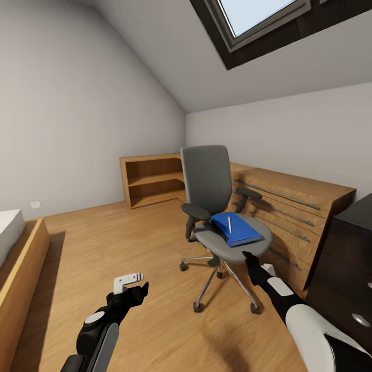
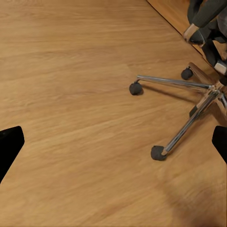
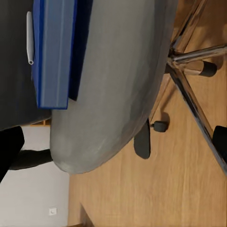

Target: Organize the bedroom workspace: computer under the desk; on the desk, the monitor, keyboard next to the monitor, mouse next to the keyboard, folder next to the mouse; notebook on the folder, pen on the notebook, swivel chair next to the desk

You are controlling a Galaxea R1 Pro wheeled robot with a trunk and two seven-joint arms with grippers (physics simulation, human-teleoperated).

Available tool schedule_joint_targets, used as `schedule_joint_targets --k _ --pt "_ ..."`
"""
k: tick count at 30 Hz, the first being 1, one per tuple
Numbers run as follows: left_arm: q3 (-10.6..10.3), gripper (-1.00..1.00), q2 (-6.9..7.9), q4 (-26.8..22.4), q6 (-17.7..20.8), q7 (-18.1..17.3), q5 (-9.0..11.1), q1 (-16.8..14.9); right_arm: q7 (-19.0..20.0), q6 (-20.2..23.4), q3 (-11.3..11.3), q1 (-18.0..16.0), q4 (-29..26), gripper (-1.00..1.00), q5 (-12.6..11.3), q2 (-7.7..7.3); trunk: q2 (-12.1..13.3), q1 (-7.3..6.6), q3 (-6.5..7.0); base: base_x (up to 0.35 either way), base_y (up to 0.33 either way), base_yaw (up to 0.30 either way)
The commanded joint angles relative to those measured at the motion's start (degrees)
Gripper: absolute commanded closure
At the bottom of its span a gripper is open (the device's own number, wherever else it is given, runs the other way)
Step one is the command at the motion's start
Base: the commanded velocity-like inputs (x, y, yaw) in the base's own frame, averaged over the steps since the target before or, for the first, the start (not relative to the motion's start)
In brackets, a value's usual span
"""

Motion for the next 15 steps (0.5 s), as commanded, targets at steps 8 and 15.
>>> schedule_joint_targets --k 8,15 --pt "-0.3 -1.0 0.0 -0.1 0.2 0.6 0.6 0.0 0.2 0.4 -0.3 0.0 0.0 -1.0 -0.2 0.0 0.0 0.0 -0.06 0.07 -0.011 0.0" --pt "-0.6 -1.0 0.0 -0.1 0.2 0.5 0.6 0.0 0.2 0.4 -0.3 0.0 0.0 -1.0 -0.2 0.0 0.0 0.0 -0.06 0.136 -0.049 0.0"
